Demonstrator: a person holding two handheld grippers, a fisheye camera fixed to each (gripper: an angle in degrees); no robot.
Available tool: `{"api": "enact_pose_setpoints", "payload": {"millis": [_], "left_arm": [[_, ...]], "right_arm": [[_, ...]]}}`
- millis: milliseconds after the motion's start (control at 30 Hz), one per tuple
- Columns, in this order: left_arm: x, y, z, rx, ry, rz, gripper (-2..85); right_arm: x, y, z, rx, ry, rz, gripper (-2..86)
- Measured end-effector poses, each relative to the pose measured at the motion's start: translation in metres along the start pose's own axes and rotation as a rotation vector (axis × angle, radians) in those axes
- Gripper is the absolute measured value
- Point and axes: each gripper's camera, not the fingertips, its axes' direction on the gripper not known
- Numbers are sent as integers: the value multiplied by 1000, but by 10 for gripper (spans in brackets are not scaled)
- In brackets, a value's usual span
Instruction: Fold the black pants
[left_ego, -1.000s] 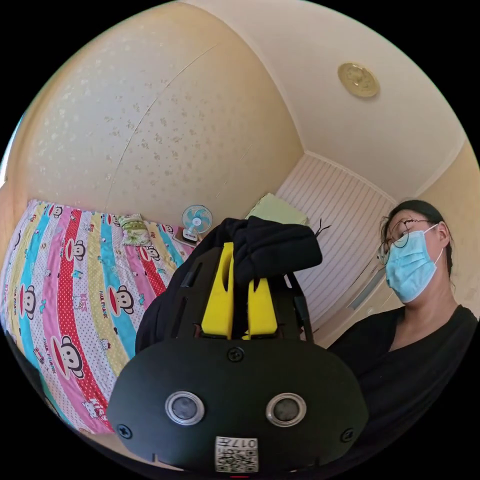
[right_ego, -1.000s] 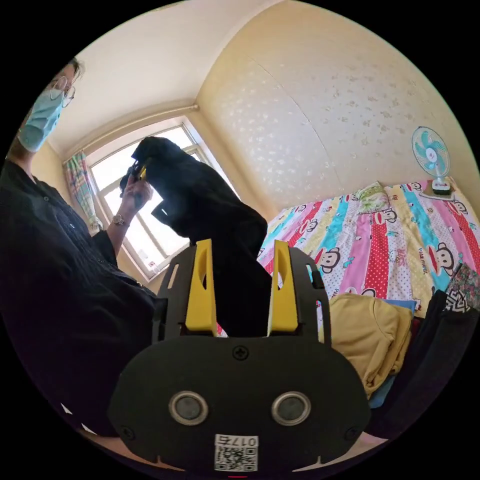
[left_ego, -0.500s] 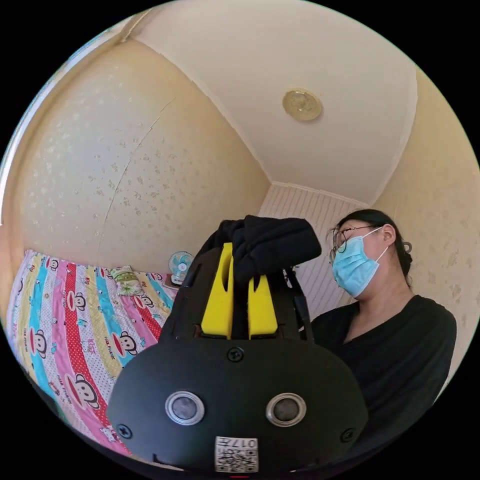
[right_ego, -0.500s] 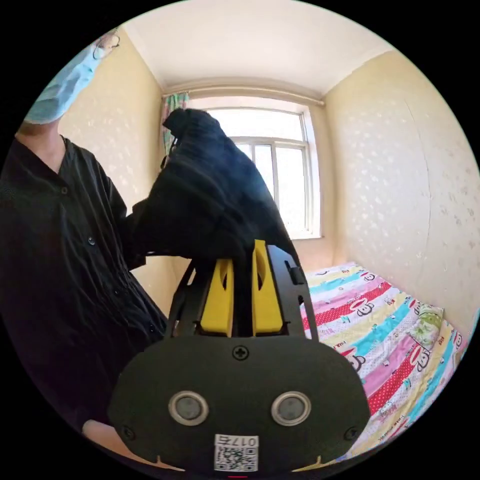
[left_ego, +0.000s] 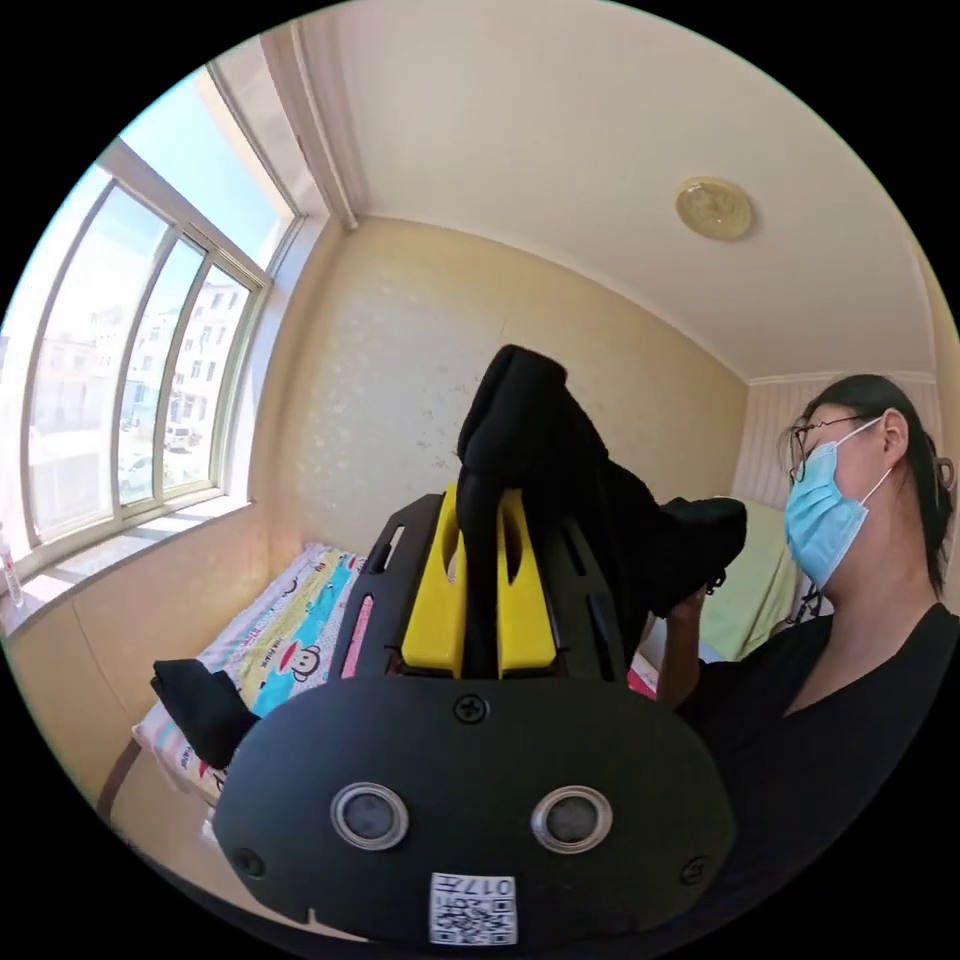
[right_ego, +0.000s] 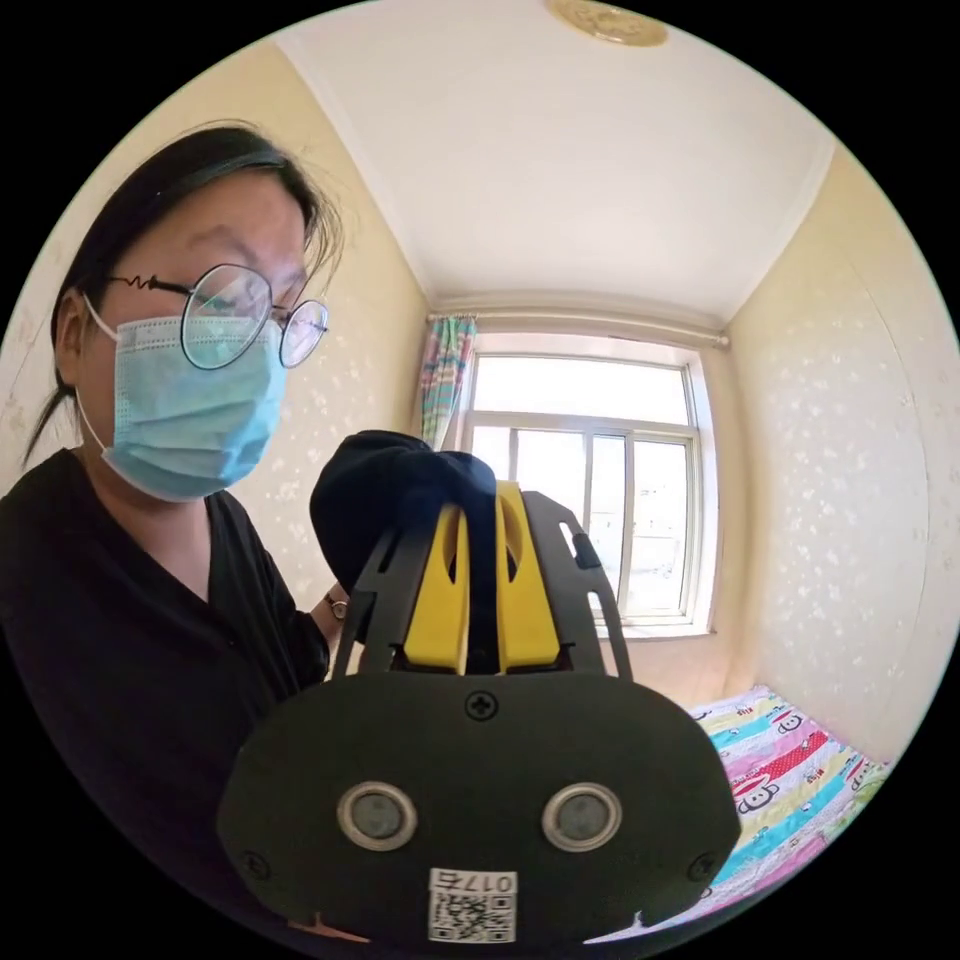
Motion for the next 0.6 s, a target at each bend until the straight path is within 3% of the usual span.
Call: {"api": "enact_pose_setpoints", "payload": {"millis": [167, 300, 467, 600], "left_arm": [[15, -41, 21, 159, -240, 83, 58], [13, -37, 59, 306, -405, 93, 63], [14, -70, 129, 319, -383, 212, 63], [-5, -136, 247, 362, -261, 355, 64]], "right_arm": [[10, 4, 28, -65, -18, 54, 55], [16, 61, 34, -109, 36, 22, 53], [34, 97, 24, -20, 40, 114, 52], [80, 82, 20, -1, 215, 67, 54]]}}
